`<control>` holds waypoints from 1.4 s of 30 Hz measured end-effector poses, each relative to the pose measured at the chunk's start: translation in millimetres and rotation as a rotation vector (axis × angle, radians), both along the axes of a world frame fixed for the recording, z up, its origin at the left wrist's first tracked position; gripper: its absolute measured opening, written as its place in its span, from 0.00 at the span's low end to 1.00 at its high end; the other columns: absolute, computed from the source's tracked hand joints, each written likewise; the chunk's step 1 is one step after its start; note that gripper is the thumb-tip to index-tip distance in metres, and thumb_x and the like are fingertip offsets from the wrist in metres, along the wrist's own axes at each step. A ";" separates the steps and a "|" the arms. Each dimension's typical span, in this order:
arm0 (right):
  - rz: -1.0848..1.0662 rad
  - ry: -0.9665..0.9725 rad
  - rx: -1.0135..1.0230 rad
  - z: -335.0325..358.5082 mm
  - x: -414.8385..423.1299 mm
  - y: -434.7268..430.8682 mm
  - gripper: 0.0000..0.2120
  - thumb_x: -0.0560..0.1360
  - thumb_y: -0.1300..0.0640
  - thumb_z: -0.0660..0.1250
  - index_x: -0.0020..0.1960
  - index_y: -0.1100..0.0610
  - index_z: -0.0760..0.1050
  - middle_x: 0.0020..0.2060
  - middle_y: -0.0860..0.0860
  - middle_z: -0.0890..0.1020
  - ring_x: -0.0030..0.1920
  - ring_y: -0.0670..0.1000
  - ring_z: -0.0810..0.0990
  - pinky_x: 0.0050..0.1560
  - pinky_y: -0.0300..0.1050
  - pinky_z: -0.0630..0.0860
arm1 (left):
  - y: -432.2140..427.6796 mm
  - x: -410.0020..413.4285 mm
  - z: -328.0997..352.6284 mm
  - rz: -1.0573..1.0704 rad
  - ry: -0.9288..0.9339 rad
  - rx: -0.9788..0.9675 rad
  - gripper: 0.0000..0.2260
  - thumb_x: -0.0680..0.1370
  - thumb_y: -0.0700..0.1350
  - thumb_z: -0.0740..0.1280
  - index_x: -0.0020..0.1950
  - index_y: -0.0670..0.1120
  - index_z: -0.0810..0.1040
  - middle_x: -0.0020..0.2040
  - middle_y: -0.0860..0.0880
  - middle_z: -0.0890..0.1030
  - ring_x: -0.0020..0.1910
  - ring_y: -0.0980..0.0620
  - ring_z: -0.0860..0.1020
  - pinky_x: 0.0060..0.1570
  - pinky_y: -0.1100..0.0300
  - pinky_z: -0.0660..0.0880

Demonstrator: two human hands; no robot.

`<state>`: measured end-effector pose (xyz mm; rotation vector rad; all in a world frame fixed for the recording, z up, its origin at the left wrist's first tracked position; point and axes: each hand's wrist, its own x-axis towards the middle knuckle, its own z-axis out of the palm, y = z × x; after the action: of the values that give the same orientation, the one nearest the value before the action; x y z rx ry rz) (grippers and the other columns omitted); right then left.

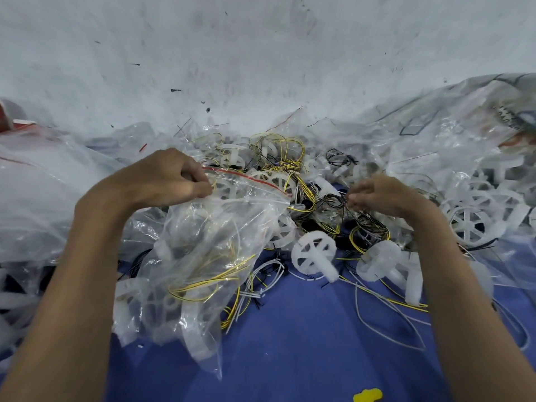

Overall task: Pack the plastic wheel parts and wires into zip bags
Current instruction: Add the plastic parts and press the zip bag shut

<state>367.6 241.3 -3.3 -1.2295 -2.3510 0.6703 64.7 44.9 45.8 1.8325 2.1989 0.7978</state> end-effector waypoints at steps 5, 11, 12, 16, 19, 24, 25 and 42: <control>-0.141 -0.443 -0.019 -23.9 6.3 10.5 0.13 0.71 0.52 0.72 0.53 0.56 0.81 0.55 0.54 0.79 0.55 0.55 0.77 0.58 0.49 0.73 | 0.6 1.8 -1.0 -0.005 0.021 -0.008 0.04 0.72 0.46 0.71 0.38 0.53 0.82 0.39 0.53 0.81 0.42 0.54 0.78 0.39 0.61 0.69; -0.156 -0.413 -0.075 -37.6 3.2 18.6 0.09 0.67 0.54 0.76 0.47 0.52 0.82 0.51 0.53 0.80 0.52 0.53 0.76 0.53 0.45 0.73 | -0.1 2.1 -1.1 -0.005 0.032 -0.010 0.03 0.72 0.46 0.71 0.39 0.53 0.82 0.39 0.53 0.81 0.42 0.54 0.77 0.39 0.62 0.69; -0.164 -0.403 -0.067 -38.3 3.7 19.0 0.08 0.67 0.54 0.76 0.45 0.51 0.81 0.49 0.52 0.80 0.50 0.52 0.76 0.52 0.44 0.72 | 0.4 2.5 -1.3 -0.008 0.032 -0.012 0.03 0.72 0.46 0.71 0.39 0.52 0.82 0.39 0.52 0.81 0.42 0.54 0.77 0.39 0.62 0.69; -0.186 -0.172 0.175 -35.4 -4.2 18.5 0.09 0.67 0.58 0.75 0.47 0.55 0.82 0.42 0.51 0.78 0.42 0.49 0.73 0.43 0.39 0.69 | 1.3 4.9 -0.8 -0.009 0.038 -0.017 0.03 0.72 0.46 0.71 0.39 0.52 0.82 0.38 0.53 0.80 0.41 0.54 0.77 0.39 0.61 0.69; -0.050 -0.147 0.286 -38.1 -20.1 12.8 0.19 0.69 0.55 0.74 0.59 0.57 0.79 0.51 0.56 0.77 0.51 0.52 0.73 0.49 0.41 0.68 | 2.2 6.9 -1.8 -0.006 0.045 -0.016 0.02 0.72 0.46 0.71 0.39 0.52 0.82 0.36 0.54 0.79 0.40 0.56 0.76 0.38 0.63 0.68; 0.090 -0.624 0.165 -51.6 -36.1 10.0 0.28 0.71 0.43 0.69 0.69 0.48 0.68 0.70 0.51 0.66 0.70 0.57 0.57 0.70 0.59 0.56 | 3.6 7.3 -2.4 -0.011 0.056 -0.026 0.04 0.71 0.45 0.71 0.38 0.53 0.82 0.37 0.53 0.80 0.42 0.54 0.77 0.39 0.62 0.69; 0.068 -0.564 0.154 -52.0 -36.9 11.0 0.25 0.71 0.44 0.70 0.66 0.49 0.71 0.66 0.50 0.70 0.68 0.56 0.59 0.68 0.60 0.59 | 4.4 7.2 -2.8 -0.015 0.055 -0.024 0.04 0.71 0.45 0.71 0.37 0.53 0.82 0.37 0.52 0.81 0.42 0.53 0.77 0.40 0.62 0.70; 0.088 -0.617 0.146 -50.9 -40.8 11.5 0.30 0.75 0.47 0.66 0.74 0.45 0.58 0.69 0.51 0.70 0.68 0.57 0.66 0.68 0.60 0.61 | 11.4 11.9 -3.8 -0.054 0.083 -0.055 0.03 0.72 0.46 0.71 0.38 0.52 0.83 0.35 0.52 0.79 0.39 0.53 0.77 0.39 0.59 0.71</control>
<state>326.8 252.8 -54.3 -1.4208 -2.8946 0.1368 76.6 56.3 42.0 1.9227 2.1874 0.6563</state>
